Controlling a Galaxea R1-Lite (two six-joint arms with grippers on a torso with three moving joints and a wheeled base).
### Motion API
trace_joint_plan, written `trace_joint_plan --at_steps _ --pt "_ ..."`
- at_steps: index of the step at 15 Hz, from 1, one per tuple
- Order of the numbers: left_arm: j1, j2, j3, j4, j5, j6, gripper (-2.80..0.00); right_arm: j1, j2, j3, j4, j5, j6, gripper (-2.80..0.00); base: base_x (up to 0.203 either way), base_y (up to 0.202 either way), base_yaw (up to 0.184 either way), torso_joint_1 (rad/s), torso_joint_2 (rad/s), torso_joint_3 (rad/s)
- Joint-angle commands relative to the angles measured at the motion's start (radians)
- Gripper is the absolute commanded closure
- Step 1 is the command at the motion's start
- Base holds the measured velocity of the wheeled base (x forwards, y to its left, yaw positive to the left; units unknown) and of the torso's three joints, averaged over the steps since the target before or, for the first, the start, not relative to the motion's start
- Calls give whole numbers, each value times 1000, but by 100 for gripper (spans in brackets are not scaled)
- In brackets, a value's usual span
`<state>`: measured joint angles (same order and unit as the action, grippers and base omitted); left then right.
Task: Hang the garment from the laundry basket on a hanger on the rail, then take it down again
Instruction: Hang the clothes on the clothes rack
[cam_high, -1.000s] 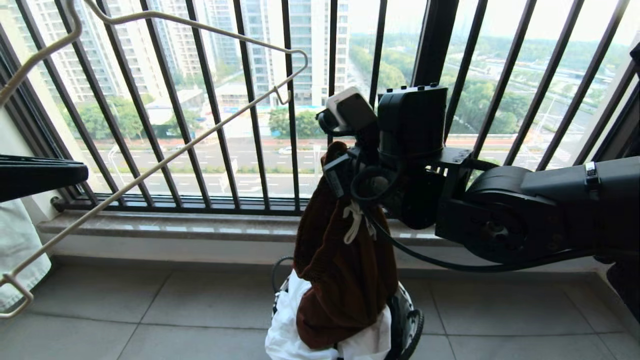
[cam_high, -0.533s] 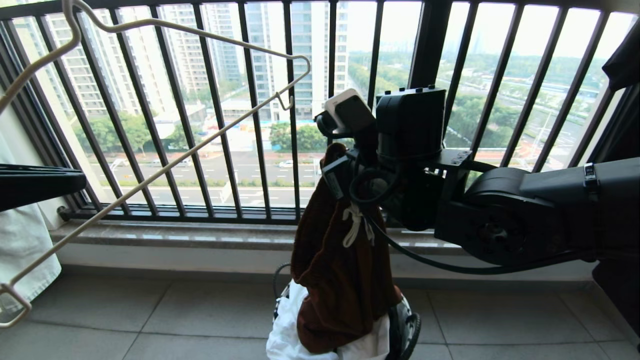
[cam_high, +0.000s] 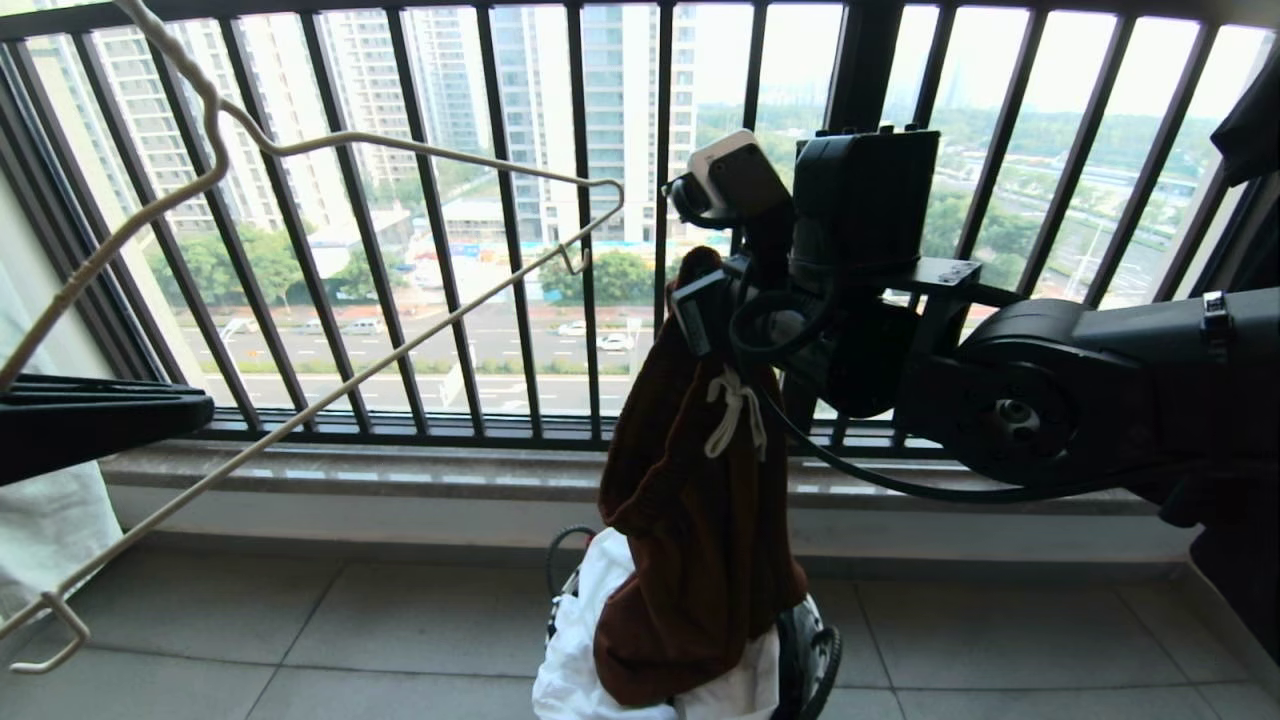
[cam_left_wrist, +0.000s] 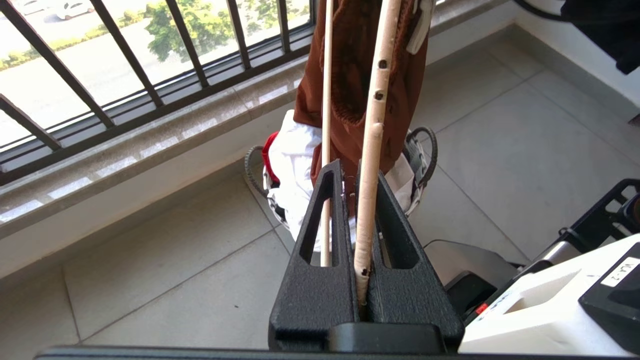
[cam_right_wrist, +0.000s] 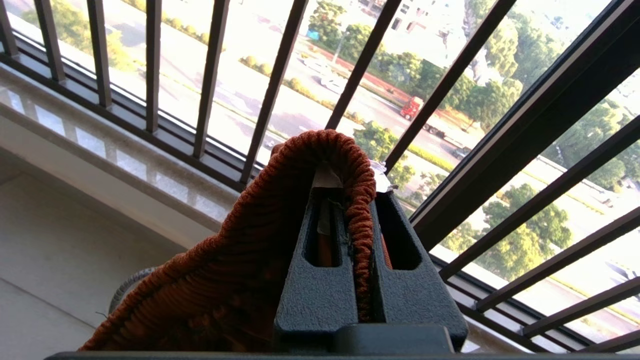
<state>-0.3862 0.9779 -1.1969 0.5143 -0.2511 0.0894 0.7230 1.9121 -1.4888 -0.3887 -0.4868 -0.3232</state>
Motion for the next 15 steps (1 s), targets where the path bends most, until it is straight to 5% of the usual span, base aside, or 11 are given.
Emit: trace_joint_plan --at_steps 1,8,15 --pt "0 22 23 4 -6 28 0 -4 -6 -22 -2 -1 -4 0 0 0 0 0 0 0" --pt "-14 51 49 7 -71 35 0 -2 7 -75 -1 -1 -4 0 0 0 0 0 0 0" --pt "-42 102 63 -3 -68 36 0 30 12 -102 0 -2 -5 0 0 0 0 0 0 0"
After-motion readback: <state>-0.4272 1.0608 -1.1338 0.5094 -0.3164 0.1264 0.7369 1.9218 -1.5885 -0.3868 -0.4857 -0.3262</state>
